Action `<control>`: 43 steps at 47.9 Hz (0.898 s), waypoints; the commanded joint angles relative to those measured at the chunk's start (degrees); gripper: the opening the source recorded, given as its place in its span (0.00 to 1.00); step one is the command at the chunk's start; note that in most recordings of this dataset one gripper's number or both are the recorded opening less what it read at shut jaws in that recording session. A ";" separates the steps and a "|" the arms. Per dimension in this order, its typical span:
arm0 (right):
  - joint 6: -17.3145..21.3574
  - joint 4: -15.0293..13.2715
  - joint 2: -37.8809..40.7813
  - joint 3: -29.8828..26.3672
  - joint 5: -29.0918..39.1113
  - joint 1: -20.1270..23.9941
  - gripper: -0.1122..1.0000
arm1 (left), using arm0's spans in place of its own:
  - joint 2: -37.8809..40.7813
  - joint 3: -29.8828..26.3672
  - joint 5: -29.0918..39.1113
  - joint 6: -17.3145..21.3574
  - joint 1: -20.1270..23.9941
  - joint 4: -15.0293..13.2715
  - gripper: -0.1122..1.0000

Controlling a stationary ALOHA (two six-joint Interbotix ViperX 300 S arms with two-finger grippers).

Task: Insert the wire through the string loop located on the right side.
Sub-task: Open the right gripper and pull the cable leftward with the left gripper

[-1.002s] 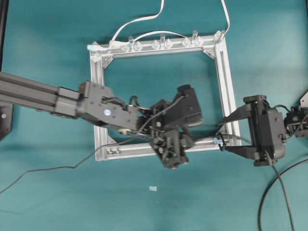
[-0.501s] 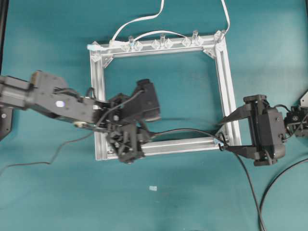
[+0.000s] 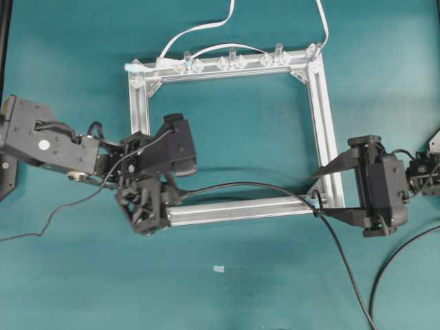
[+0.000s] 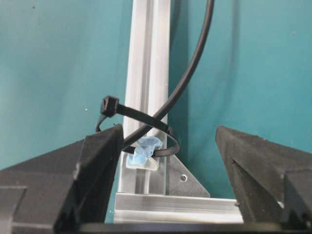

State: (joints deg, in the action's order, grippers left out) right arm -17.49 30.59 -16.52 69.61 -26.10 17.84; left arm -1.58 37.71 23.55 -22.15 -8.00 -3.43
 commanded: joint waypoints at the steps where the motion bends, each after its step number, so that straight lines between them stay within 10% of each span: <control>1: 0.00 -0.09 -0.26 -0.26 -0.53 0.00 0.87 | -2.20 0.26 3.25 -0.35 -1.05 0.09 0.29; 43: 0.00 -0.09 -0.26 -0.09 -0.62 -0.09 0.87 | -11.16 9.84 11.60 -0.62 -4.92 -0.18 0.29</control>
State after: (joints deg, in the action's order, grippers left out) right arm -17.49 30.59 -16.44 69.87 -26.19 17.75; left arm -11.95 47.72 35.16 -22.32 -12.13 -3.52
